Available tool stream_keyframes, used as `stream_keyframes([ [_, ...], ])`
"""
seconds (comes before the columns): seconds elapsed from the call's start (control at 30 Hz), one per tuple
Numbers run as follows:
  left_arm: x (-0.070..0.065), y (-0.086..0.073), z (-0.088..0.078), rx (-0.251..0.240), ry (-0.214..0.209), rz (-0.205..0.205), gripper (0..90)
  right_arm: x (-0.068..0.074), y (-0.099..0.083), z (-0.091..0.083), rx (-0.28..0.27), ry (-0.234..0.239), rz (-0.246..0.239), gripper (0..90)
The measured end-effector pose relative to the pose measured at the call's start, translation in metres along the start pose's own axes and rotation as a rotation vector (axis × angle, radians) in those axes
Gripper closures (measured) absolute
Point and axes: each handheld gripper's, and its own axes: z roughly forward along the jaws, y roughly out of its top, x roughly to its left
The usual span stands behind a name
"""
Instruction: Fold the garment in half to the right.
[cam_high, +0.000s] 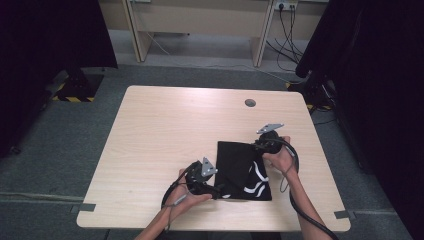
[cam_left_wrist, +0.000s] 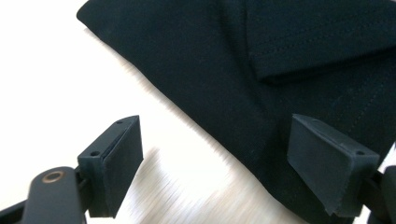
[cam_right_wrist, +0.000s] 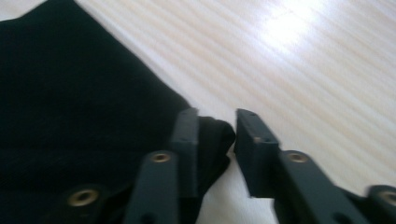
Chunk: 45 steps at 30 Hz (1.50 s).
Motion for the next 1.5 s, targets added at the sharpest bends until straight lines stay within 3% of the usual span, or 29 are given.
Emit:
stream_keyframes([
  [0.07, 0.001, -0.001, -0.002, -0.001, 0.000, 0.002, 17.4, 0.003, 0.007, 0.001, 0.020, -0.026, 0.007, 55.2],
  [0.13, 0.002, 0.000, -0.003, -0.005, 0.004, 0.019, 17.1, 0.007, 0.011, -0.004, 0.004, -0.027, 0.036, 49.8],
  [0.2, 0.001, 0.001, -0.005, -0.012, 0.001, 0.029, 16.4, 0.012, 0.013, -0.014, -0.021, -0.012, 0.057, 44.8],
  [0.33, -0.001, 0.000, -0.009, -0.028, -0.016, 0.017, 13.9, 0.023, 0.013, -0.040, -0.065, -0.003, 0.046, 39.9],
  [0.57, -0.010, -0.006, -0.020, -0.035, -0.037, 0.032, 12.7, 0.055, 0.004, -0.063, -0.080, 0.092, -0.054, 38.5],
  [0.77, -0.012, -0.009, -0.013, -0.015, -0.027, 0.041, 11.7, 0.076, 0.008, -0.060, -0.091, 0.135, -0.098, 38.5],
  [0.87, -0.010, -0.013, -0.012, -0.010, -0.030, 0.020, 11.1, 0.096, 0.015, -0.056, -0.094, 0.189, -0.137, 39.0],
  [0.9, -0.010, -0.014, -0.011, -0.006, -0.032, 0.017, 10.9, 0.108, 0.015, -0.053, -0.072, 0.215, -0.170, 39.6],
  [0.93, -0.010, -0.016, -0.010, -0.006, -0.040, 0.010, 10.9, 0.108, 0.015, -0.053, -0.072, 0.215, -0.170, 39.6],
  [1.0, -0.007, -0.017, -0.009, -0.005, -0.057, -0.026, 10.3, 0.118, 0.012, -0.051, -0.051, 0.238, -0.197, 41.2],
  [1.1, -0.007, -0.018, -0.010, -0.005, -0.053, -0.025, 9.5, 0.128, 0.008, -0.047, -0.025, 0.272, -0.221, 46.8],
  [1.17, -0.007, -0.018, -0.009, -0.005, -0.054, -0.028, 9.3, 0.131, 0.005, -0.046, -0.015, 0.277, -0.246, 57.6],
  [1.2, -0.007, -0.018, -0.009, -0.004, -0.054, -0.027, 9.3, 0.130, 0.003, -0.045, 0.005, 0.269, -0.289, 71.3],
  [1.27, -0.006, -0.018, -0.009, -0.003, -0.057, -0.025, 9.2, 0.127, 0.001, -0.049, 0.005, 0.264, -0.304, 80.8],
  [1.5, -0.007, -0.018, -0.009, -0.004, -0.054, -0.025, 9.1, 0.102, -0.021, -0.098, -0.089, 0.224, -0.278, 87.2],
])
